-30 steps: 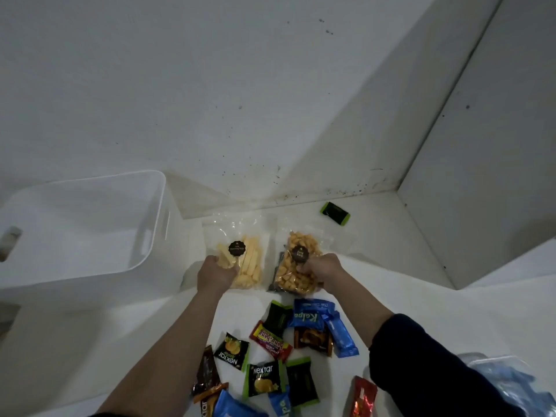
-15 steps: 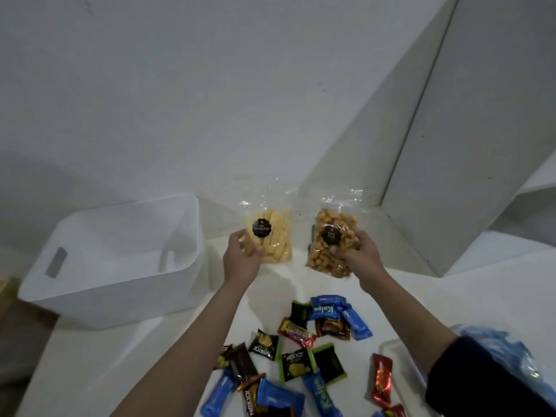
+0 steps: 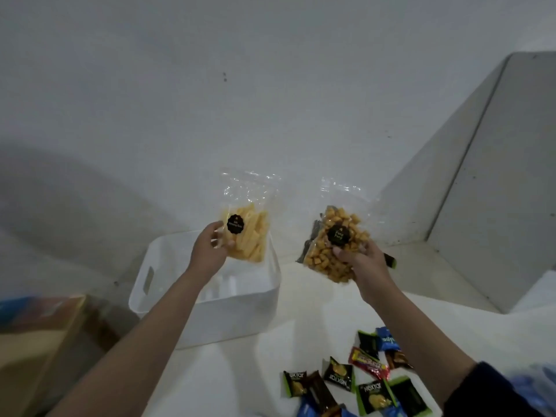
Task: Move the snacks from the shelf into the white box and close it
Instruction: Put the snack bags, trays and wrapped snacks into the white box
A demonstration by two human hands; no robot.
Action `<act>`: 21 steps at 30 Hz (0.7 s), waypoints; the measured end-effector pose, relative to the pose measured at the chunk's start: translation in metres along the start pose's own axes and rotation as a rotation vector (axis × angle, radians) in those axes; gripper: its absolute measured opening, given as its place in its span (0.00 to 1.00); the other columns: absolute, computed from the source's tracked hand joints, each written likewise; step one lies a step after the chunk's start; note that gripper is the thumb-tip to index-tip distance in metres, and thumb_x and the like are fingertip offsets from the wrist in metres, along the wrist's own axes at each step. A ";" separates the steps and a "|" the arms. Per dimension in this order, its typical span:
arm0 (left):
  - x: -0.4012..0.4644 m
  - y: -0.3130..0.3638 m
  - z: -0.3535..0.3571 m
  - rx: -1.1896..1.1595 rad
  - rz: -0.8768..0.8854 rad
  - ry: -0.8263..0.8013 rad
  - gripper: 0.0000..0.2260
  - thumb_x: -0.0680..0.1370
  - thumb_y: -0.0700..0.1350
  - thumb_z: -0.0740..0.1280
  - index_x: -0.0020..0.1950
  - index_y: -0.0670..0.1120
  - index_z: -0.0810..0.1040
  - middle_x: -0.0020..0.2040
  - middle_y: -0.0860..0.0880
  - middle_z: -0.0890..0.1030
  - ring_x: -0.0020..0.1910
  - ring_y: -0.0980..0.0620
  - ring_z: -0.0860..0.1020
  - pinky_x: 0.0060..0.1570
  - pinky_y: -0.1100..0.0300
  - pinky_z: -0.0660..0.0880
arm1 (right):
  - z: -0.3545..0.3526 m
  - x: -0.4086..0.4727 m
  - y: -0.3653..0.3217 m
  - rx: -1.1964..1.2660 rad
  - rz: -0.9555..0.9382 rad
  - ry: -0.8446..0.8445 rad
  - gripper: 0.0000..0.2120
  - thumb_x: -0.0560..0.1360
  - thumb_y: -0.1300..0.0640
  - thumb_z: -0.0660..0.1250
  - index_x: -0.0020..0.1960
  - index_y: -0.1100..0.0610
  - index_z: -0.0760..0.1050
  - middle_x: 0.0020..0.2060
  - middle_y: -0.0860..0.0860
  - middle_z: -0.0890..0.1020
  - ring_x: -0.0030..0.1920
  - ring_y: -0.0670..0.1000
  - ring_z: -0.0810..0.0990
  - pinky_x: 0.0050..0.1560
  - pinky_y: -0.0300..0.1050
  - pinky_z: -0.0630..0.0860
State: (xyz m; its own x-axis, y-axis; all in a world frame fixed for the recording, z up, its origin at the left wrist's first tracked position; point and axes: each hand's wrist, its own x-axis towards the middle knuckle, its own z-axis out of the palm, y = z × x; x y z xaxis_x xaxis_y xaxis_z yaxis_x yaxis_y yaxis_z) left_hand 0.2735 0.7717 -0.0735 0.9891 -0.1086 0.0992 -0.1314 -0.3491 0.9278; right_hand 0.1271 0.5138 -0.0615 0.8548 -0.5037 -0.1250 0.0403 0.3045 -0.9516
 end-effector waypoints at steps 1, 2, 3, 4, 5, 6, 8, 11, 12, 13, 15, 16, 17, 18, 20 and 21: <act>0.008 -0.010 -0.009 0.040 -0.005 0.005 0.23 0.74 0.37 0.70 0.68 0.46 0.71 0.55 0.48 0.73 0.53 0.49 0.73 0.53 0.56 0.71 | 0.009 0.001 0.004 -0.001 0.005 -0.008 0.21 0.68 0.68 0.73 0.56 0.54 0.74 0.57 0.56 0.80 0.57 0.58 0.79 0.60 0.61 0.74; 0.015 -0.020 -0.016 0.080 -0.011 0.002 0.23 0.73 0.37 0.71 0.67 0.46 0.71 0.55 0.48 0.74 0.53 0.48 0.73 0.54 0.55 0.72 | 0.016 0.003 0.007 -0.005 0.008 -0.011 0.21 0.67 0.68 0.73 0.57 0.55 0.74 0.57 0.56 0.81 0.57 0.58 0.79 0.60 0.62 0.75; 0.023 -0.030 -0.022 0.116 -0.016 -0.008 0.23 0.73 0.37 0.71 0.67 0.46 0.72 0.54 0.48 0.75 0.52 0.48 0.74 0.54 0.54 0.72 | 0.023 0.005 0.010 -0.009 0.009 -0.011 0.21 0.67 0.68 0.73 0.57 0.55 0.75 0.56 0.55 0.81 0.57 0.58 0.80 0.60 0.61 0.75; 0.032 -0.040 -0.025 0.145 -0.022 -0.023 0.23 0.72 0.37 0.72 0.66 0.46 0.72 0.53 0.48 0.76 0.51 0.46 0.75 0.53 0.54 0.73 | 0.028 0.007 0.012 -0.016 0.008 -0.011 0.20 0.68 0.68 0.73 0.56 0.54 0.75 0.55 0.55 0.82 0.56 0.57 0.80 0.59 0.61 0.75; 0.041 -0.049 -0.027 0.166 -0.028 -0.049 0.23 0.72 0.37 0.72 0.66 0.45 0.73 0.53 0.47 0.76 0.50 0.46 0.76 0.52 0.54 0.73 | 0.032 0.009 0.014 -0.028 0.007 -0.012 0.19 0.68 0.68 0.72 0.55 0.54 0.75 0.55 0.55 0.82 0.56 0.57 0.80 0.59 0.61 0.75; 0.050 -0.058 -0.027 0.188 -0.032 -0.086 0.23 0.72 0.36 0.72 0.65 0.44 0.73 0.53 0.45 0.77 0.48 0.46 0.76 0.50 0.55 0.73 | 0.034 0.012 0.016 -0.043 0.008 -0.013 0.19 0.68 0.69 0.72 0.55 0.54 0.75 0.54 0.55 0.82 0.56 0.57 0.80 0.59 0.61 0.75; 0.067 -0.074 -0.023 0.259 -0.034 -0.190 0.22 0.72 0.35 0.72 0.65 0.43 0.73 0.54 0.44 0.77 0.45 0.47 0.75 0.48 0.57 0.71 | 0.035 0.016 0.019 -0.060 0.017 -0.008 0.19 0.69 0.69 0.71 0.56 0.55 0.75 0.55 0.54 0.82 0.56 0.57 0.80 0.59 0.60 0.75; 0.088 -0.096 -0.009 0.401 -0.016 -0.365 0.23 0.71 0.34 0.72 0.64 0.45 0.74 0.54 0.46 0.77 0.43 0.49 0.75 0.48 0.59 0.72 | 0.027 0.023 0.026 -0.055 0.037 0.008 0.20 0.69 0.69 0.71 0.58 0.55 0.74 0.55 0.54 0.82 0.57 0.56 0.80 0.59 0.59 0.75; 0.094 -0.103 -0.003 0.445 -0.011 -0.424 0.23 0.70 0.34 0.72 0.63 0.46 0.74 0.54 0.46 0.77 0.41 0.49 0.75 0.46 0.60 0.72 | 0.024 0.026 0.028 -0.058 0.042 0.009 0.21 0.69 0.69 0.71 0.59 0.56 0.74 0.55 0.55 0.82 0.57 0.56 0.80 0.59 0.59 0.75; 0.099 -0.109 0.003 0.476 -0.011 -0.477 0.23 0.70 0.34 0.73 0.62 0.46 0.75 0.54 0.46 0.77 0.39 0.50 0.76 0.45 0.60 0.72 | 0.020 0.029 0.032 -0.064 0.045 0.008 0.21 0.69 0.69 0.70 0.60 0.57 0.74 0.55 0.55 0.82 0.57 0.57 0.80 0.58 0.59 0.76; 0.106 -0.120 0.017 0.500 -0.016 -0.555 0.23 0.69 0.33 0.73 0.62 0.46 0.74 0.55 0.43 0.78 0.39 0.50 0.76 0.44 0.60 0.74 | 0.014 0.034 0.039 -0.089 0.053 0.008 0.22 0.69 0.68 0.70 0.62 0.59 0.73 0.55 0.56 0.82 0.57 0.58 0.80 0.58 0.59 0.76; 0.108 -0.126 0.023 0.505 -0.024 -0.577 0.23 0.69 0.34 0.73 0.62 0.45 0.74 0.56 0.42 0.77 0.40 0.50 0.76 0.45 0.59 0.74 | 0.011 0.037 0.044 -0.099 0.061 0.019 0.22 0.69 0.68 0.70 0.62 0.59 0.73 0.56 0.57 0.82 0.57 0.58 0.80 0.57 0.60 0.76; 0.109 -0.130 0.029 0.514 -0.036 -0.592 0.24 0.69 0.35 0.74 0.63 0.44 0.73 0.57 0.41 0.77 0.42 0.49 0.76 0.46 0.59 0.74 | 0.008 0.039 0.048 -0.104 0.070 0.035 0.23 0.68 0.68 0.70 0.62 0.59 0.73 0.56 0.57 0.82 0.57 0.58 0.80 0.57 0.60 0.76; 0.108 -0.135 0.035 0.518 -0.053 -0.599 0.25 0.69 0.36 0.74 0.65 0.43 0.72 0.59 0.40 0.76 0.45 0.49 0.75 0.48 0.58 0.74 | 0.006 0.041 0.052 -0.104 0.079 0.054 0.23 0.68 0.68 0.70 0.62 0.59 0.73 0.56 0.57 0.82 0.57 0.59 0.80 0.57 0.60 0.76; 0.106 -0.142 0.045 0.528 -0.094 -0.603 0.28 0.71 0.39 0.74 0.69 0.43 0.69 0.64 0.40 0.74 0.52 0.47 0.75 0.54 0.55 0.74 | 0.003 0.043 0.059 -0.102 0.099 0.079 0.23 0.69 0.69 0.70 0.62 0.59 0.73 0.55 0.57 0.81 0.57 0.59 0.79 0.57 0.59 0.76; 0.104 -0.143 0.048 0.556 -0.117 -0.603 0.30 0.72 0.42 0.74 0.71 0.44 0.66 0.67 0.41 0.72 0.57 0.45 0.75 0.57 0.55 0.72 | 0.003 0.043 0.062 -0.099 0.107 0.082 0.22 0.69 0.69 0.70 0.62 0.59 0.73 0.55 0.58 0.81 0.56 0.59 0.79 0.56 0.58 0.76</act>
State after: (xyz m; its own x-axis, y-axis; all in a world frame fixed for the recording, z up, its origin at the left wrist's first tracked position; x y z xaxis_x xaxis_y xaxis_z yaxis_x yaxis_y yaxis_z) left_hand 0.3920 0.7662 -0.2135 0.8142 -0.4681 -0.3435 -0.2000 -0.7815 0.5910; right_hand 0.1677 0.5134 -0.1253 0.8063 -0.5383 -0.2453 -0.1029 0.2807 -0.9543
